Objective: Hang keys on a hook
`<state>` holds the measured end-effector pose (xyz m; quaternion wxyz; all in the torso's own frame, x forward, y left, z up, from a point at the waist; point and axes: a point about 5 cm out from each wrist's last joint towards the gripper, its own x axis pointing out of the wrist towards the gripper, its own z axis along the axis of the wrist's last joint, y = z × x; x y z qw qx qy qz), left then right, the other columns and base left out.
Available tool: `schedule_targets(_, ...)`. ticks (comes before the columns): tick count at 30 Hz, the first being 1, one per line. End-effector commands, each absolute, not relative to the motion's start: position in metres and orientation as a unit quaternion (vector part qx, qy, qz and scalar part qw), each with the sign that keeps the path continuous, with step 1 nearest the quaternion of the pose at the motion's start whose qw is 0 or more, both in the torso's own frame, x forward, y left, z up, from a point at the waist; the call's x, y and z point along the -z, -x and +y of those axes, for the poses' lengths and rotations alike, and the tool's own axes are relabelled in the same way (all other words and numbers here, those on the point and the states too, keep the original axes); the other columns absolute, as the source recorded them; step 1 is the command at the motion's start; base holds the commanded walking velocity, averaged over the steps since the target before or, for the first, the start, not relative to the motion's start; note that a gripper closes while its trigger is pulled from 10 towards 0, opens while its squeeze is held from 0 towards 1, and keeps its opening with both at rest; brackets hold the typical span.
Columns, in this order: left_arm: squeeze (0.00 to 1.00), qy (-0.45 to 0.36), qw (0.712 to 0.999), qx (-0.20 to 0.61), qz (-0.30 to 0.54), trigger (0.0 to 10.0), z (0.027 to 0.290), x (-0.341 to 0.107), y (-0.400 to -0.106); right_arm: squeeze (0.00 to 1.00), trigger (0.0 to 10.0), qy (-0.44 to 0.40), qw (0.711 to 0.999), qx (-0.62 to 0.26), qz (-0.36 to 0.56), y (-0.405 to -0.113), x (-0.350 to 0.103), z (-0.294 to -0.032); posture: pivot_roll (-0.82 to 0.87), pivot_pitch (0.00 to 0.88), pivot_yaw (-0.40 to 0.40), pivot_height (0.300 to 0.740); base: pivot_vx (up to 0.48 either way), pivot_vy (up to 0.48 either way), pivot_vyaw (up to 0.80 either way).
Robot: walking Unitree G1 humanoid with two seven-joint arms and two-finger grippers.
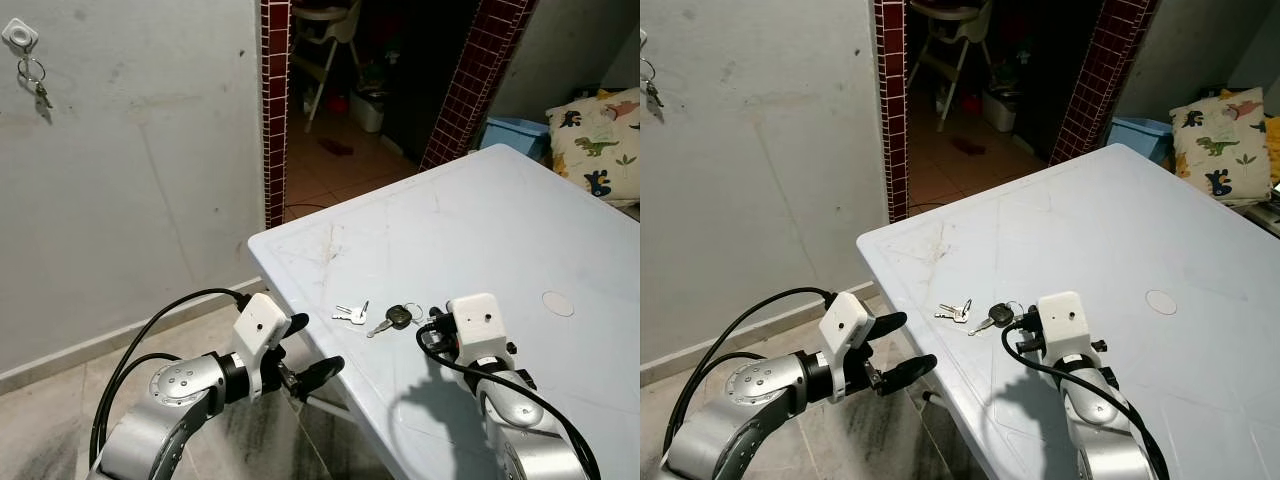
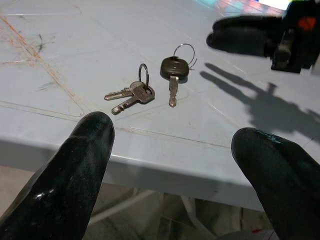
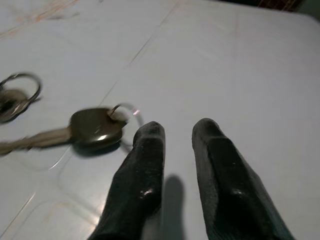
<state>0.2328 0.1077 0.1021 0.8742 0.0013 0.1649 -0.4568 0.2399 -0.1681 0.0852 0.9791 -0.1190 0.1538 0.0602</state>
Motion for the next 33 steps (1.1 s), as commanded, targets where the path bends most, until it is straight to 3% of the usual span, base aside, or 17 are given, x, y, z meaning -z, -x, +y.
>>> schedule_targets(1,0.00,-0.005,0.875,0.457,0.161,10.0,0.106,-0.103,-0.234,1.00,10.0,0.113,0.978,-0.073,0.160,-0.237,-0.085,-0.165,0.05,0.000,-0.097,0.740,0.000,0.000,0.00)
schedule_targets(18,0.00,-0.004,0.875,0.456,0.159,10.0,0.105,-0.104,-0.233,1.00,10.0,0.112,0.971,-0.097,0.189,-0.240,-0.074,-0.156,0.05,0.000,-0.100,0.740,0.000,0.000,0.00)
schedule_targets(19,0.00,-0.004,0.875,0.456,0.159,10.0,0.105,-0.104,-0.233,0.85,10.0,0.113,0.971,-0.097,0.190,-0.241,-0.074,-0.156,0.05,0.000,-0.100,0.740,0.000,0.000,0.00)
schedule_targets(20,0.00,-0.004,0.875,0.456,0.159,10.0,0.105,-0.104,-0.233,0.53,10.0,0.113,0.970,-0.097,0.190,-0.241,-0.074,-0.156,0.05,0.000,-0.101,0.740,0.000,0.000,0.00)
schedule_targets(21,0.00,-0.004,0.875,0.457,0.159,10.0,0.105,-0.104,-0.233,0.53,10.0,0.113,0.970,-0.097,0.190,-0.241,-0.074,-0.156,0.05,0.000,-0.101,0.740,0.000,0.000,0.00)
schedule_targets(22,0.00,-0.004,0.875,0.457,0.159,10.0,0.105,-0.104,-0.233,0.00,10.0,0.112,0.970,-0.097,0.190,-0.241,-0.074,-0.156,0.05,0.000,-0.101,0.740,0.000,0.000,0.00)
schedule_targets(31,0.00,-0.003,0.874,0.460,0.158,10.0,0.104,-0.104,-0.233,0.00,10.0,0.076,0.972,-0.109,0.193,-0.251,-0.073,-0.157,0.06,0.000,-0.102,0.740,0.000,0.000,0.00)
schedule_targets(33,0.00,-0.003,0.874,0.459,0.158,10.0,0.104,-0.104,-0.233,0.00,9.4,0.074,0.972,-0.111,0.195,-0.253,-0.073,-0.158,0.06,0.000,-0.102,0.740,0.000,0.000,0.00)
